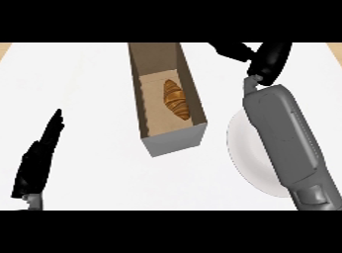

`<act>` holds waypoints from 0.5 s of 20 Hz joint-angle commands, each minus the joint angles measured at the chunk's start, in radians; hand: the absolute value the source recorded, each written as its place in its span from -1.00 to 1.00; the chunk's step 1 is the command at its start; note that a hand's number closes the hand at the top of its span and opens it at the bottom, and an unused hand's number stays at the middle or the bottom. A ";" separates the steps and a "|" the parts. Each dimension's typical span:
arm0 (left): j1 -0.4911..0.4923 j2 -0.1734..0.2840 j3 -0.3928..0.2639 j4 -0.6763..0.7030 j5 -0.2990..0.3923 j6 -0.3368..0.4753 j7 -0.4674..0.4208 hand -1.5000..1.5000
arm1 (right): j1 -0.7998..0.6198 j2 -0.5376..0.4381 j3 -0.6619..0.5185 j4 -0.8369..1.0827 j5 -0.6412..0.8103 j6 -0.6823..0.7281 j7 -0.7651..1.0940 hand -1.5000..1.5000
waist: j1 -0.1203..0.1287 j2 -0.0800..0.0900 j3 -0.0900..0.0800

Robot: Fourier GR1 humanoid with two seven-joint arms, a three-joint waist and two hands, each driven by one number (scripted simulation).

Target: Pick the croissant from the plate and place it in the cardboard box

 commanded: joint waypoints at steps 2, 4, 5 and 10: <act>0.002 0.007 0.013 -0.034 -0.004 0.007 0.037 0.00 | 0.234 -0.076 -0.010 -0.318 -0.005 0.021 0.061 -1.00 | -0.028 -0.009 0.000; 0.019 0.009 0.035 0.000 0.020 -0.005 0.007 0.00 | 0.368 -0.105 -0.009 -0.463 -0.046 0.057 0.046 -1.00 | -0.031 -0.008 0.000; 0.014 -0.016 0.005 0.002 -0.015 0.023 -0.005 0.00 | 0.413 -0.151 -0.044 -0.516 -0.113 0.091 0.008 -1.00 | -0.027 -0.004 0.000; 0.008 -0.014 0.013 0.028 -0.020 0.021 -0.029 0.00 | 0.665 -0.260 -0.098 -0.800 -0.238 0.230 -0.003 -1.00 | -0.014 0.002 0.000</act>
